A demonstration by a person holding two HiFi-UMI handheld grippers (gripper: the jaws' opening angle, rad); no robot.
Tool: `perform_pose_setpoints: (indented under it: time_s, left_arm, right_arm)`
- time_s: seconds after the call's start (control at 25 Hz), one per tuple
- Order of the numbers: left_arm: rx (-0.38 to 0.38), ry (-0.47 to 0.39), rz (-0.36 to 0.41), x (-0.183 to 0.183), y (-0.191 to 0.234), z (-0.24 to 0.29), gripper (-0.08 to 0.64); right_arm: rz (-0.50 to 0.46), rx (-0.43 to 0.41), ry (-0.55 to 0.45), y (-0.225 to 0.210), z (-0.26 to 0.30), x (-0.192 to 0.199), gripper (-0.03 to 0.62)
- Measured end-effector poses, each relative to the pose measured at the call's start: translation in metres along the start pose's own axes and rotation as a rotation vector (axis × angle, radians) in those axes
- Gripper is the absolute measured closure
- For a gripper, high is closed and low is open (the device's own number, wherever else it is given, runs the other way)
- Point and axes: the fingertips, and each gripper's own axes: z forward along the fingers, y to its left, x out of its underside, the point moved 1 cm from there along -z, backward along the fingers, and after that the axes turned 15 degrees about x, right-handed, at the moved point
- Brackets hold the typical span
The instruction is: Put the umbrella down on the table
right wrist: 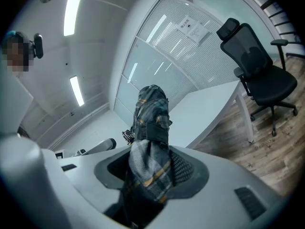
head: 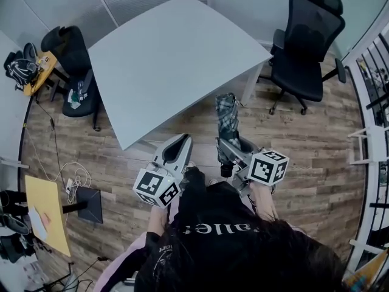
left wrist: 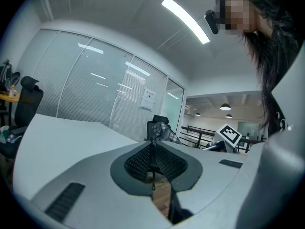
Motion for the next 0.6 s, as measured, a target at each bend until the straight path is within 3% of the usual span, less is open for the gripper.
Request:
perform_pose_setpoints:
  time_s: [0.6]
  left_arm:
    - [0.041,0.039,-0.015,-0.002,0.053,0.044,0.526]
  right_arm:
    - [0.038,0.036,-0.01,-0.026,0.044,-0.033,0.391]
